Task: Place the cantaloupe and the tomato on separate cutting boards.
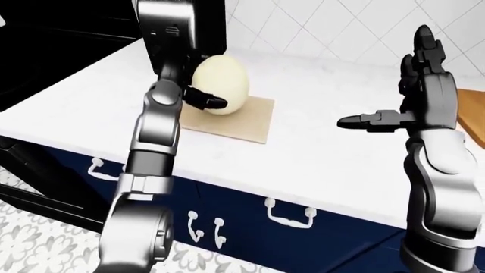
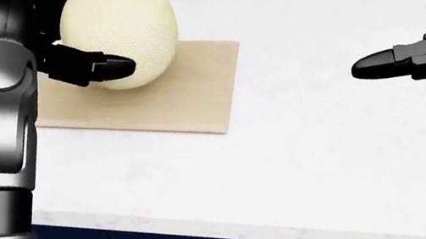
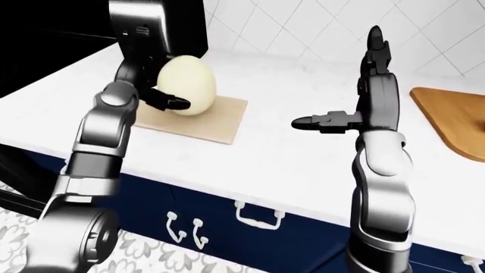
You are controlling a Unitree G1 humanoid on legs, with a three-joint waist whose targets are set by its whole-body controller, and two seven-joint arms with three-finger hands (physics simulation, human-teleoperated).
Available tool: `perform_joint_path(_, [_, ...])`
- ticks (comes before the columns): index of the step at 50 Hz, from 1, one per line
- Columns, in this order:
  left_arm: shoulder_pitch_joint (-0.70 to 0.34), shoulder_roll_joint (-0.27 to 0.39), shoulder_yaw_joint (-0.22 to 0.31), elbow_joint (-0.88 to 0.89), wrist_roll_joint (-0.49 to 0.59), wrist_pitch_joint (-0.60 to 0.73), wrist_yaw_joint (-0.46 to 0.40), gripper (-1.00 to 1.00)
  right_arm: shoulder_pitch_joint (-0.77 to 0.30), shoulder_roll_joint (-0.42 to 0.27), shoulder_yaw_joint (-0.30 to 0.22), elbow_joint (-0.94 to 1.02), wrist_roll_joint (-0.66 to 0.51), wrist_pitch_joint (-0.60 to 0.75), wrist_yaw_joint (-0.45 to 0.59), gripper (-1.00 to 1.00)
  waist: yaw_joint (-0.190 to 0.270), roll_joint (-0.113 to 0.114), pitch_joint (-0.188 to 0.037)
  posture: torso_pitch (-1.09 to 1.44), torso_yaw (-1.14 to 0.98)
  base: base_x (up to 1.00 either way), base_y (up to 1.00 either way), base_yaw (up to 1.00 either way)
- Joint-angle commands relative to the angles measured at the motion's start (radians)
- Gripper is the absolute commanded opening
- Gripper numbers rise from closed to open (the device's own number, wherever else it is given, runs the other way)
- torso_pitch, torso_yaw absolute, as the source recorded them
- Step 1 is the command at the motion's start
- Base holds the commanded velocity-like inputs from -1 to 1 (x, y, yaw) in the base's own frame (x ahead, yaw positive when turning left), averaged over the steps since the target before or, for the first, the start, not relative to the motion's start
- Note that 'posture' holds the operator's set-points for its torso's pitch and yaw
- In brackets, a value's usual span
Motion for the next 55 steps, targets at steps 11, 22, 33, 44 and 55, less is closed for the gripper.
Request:
perform_joint_path(11, [-0.029,0.004,0.004,-0.047,0.009,-0.038,0.005,0.25,-0.021,-0.013,-0.013,-0.029,-0.005,-0.031,-0.005,1.0,0.001,-0.004,-0.028,0.0,0.0,0.0,0.0,0.0])
perform_joint_path(22, [-0.018,0.001,0.003,-0.057,0.015,-0.037,0.0,0.55,-0.019,-0.014,-0.014,-0.03,-0.004,-0.03,-0.005,1.0,0.001,-0.004,-0.028,0.0,0.0,0.0,0.0,0.0])
perform_joint_path(33, [-0.019,0.003,0.001,-0.161,0.027,0.034,-0.029,0.85,-0.025,-0.02,-0.017,-0.048,-0.001,-0.008,-0.001,1.0,0.001,-0.004,-0.026,0.0,0.0,0.0,0.0,0.0])
perform_joint_path(44, [0.006,0.0,-0.002,-0.372,0.044,0.163,-0.081,0.98,-0.022,-0.02,-0.021,-0.041,0.003,-0.02,-0.003,1.0,0.0,-0.003,-0.025,0.0,0.0,0.0,0.0,0.0])
perform_joint_path(55, [0.11,0.021,0.011,-0.863,0.068,0.463,-0.187,1.0,-0.041,-0.058,-0.051,-0.081,0.031,0.036,0.001,1.0,-0.001,-0.001,-0.015,0.0,0.0,0.0,0.0,0.0])
